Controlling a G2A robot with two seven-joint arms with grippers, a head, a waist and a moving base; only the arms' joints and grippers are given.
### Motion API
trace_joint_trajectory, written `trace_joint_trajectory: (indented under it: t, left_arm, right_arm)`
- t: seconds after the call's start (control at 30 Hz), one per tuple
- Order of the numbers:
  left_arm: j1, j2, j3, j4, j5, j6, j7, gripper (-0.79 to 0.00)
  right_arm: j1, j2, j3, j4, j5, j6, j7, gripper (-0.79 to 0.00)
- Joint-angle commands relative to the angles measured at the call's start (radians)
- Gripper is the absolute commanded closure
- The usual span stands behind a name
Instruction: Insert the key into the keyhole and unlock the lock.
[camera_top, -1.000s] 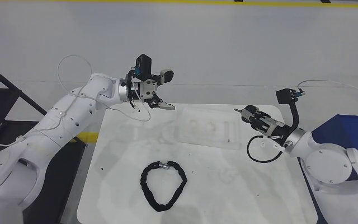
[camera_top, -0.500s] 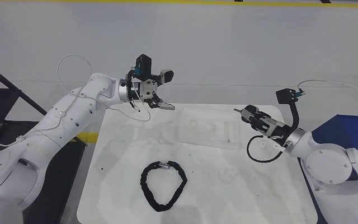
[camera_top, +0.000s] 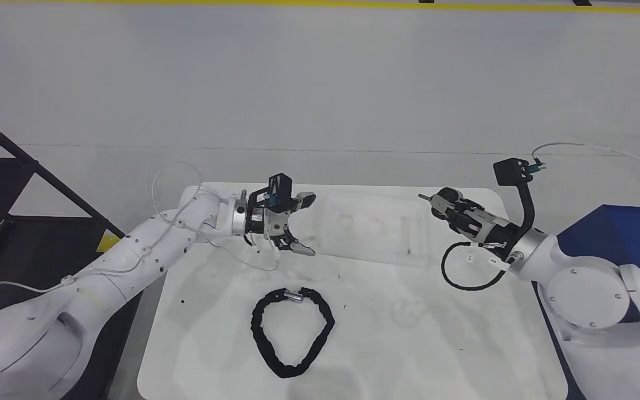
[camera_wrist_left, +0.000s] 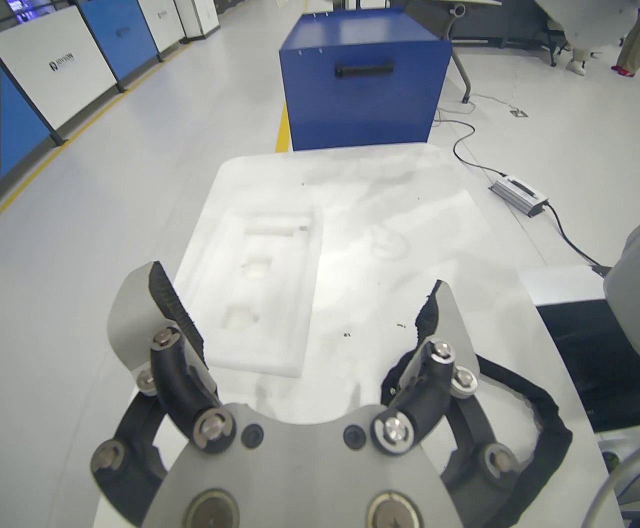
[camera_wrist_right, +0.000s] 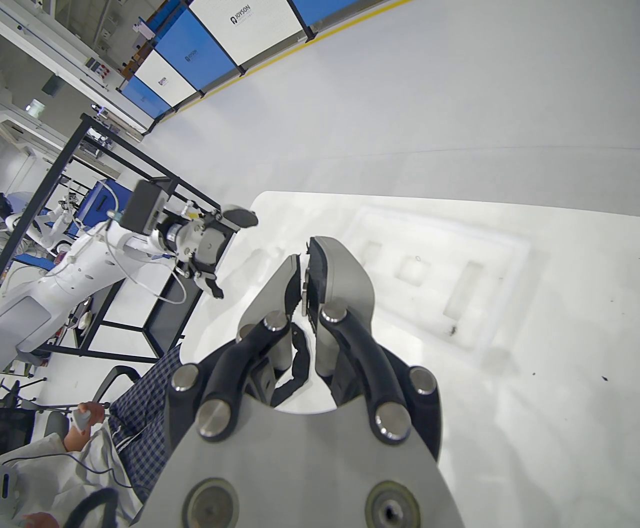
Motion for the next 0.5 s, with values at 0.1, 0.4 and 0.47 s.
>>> trace_joint_trajectory:
  t: [0.1, 0.4, 0.47]
  left_arm:
    - [0.036, -0.031, 0.025, 0.061, 0.019, -0.056, -0.047, -0.785]
    - [0.029, -0.064, 0.143, 0.102, 0.059, -0.056, -0.137, -0.785]
    - [0.036, -0.067, 0.143, 0.097, 0.085, -0.056, -0.16, -0.785]
  right_arm:
    - [0.0, 0.0, 0.0, 0.0, 0.0, 0.0, 0.0, 0.0]
    - [0.0, 0.0, 0.0, 0.0, 0.0, 0.0, 0.0, 0.0]
    - [0.0, 0.0, 0.0, 0.0, 0.0, 0.0, 0.0, 0.0]
